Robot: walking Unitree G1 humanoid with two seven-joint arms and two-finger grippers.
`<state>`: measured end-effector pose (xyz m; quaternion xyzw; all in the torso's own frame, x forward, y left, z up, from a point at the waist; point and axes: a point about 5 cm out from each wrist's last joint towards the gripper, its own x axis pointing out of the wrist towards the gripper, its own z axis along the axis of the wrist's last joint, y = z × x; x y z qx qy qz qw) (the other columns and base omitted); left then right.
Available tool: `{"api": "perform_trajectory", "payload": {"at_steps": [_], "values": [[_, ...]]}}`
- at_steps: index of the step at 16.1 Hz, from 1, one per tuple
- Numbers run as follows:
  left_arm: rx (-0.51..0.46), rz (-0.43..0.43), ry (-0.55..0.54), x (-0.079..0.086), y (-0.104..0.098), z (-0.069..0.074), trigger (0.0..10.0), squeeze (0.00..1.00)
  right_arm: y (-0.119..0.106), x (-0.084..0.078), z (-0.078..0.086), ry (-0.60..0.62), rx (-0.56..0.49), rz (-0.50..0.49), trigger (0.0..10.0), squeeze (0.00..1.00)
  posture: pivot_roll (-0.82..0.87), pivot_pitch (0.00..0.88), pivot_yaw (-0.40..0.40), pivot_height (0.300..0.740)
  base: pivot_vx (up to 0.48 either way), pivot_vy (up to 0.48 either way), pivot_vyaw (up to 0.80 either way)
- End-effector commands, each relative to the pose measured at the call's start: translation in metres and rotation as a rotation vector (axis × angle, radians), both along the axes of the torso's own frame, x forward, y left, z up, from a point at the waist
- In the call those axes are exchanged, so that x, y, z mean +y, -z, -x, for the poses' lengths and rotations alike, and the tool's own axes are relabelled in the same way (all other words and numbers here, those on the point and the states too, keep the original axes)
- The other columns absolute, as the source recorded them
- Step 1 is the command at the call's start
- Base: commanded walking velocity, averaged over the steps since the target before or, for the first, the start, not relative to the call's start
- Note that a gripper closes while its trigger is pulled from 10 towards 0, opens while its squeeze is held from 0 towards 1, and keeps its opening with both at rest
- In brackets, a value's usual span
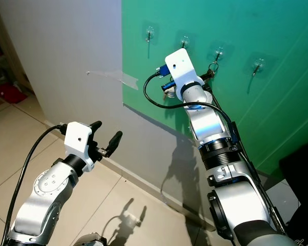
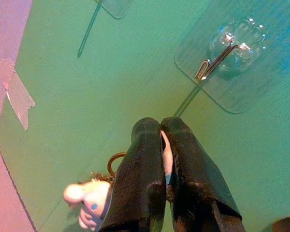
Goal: Hang keys on a hook
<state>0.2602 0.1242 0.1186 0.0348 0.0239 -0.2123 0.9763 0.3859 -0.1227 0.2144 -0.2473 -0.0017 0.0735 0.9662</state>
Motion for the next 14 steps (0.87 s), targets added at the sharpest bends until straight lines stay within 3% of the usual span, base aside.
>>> {"api": "perform_trajectory", "payload": {"at_steps": [1, 4, 14], "values": [[-0.013, -0.003, 0.007, -0.003, -0.004, 0.001, 10.0, 0.00, -0.004, -0.003, 0.001, 0.010, -0.006, -0.009, 10.0, 0.00, 0.12, 0.000, -0.102, 0.740, 0.000, 0.000, 0.00], [-0.011, -0.004, 0.010, -0.004, -0.003, 0.002, 10.0, 0.00, -0.004, -0.006, 0.001, 0.026, -0.001, -0.015, 10.0, 0.00, 0.12, 0.000, -0.101, 0.740, 0.000, 0.000, 0.00], [-0.011, -0.010, 0.029, -0.005, -0.003, 0.004, 10.0, 0.00, -0.039, -0.020, -0.008, 0.118, -0.155, 0.085, 10.0, 0.00, 0.12, 0.000, -0.105, 0.740, 0.000, 0.000, 0.00]]}}
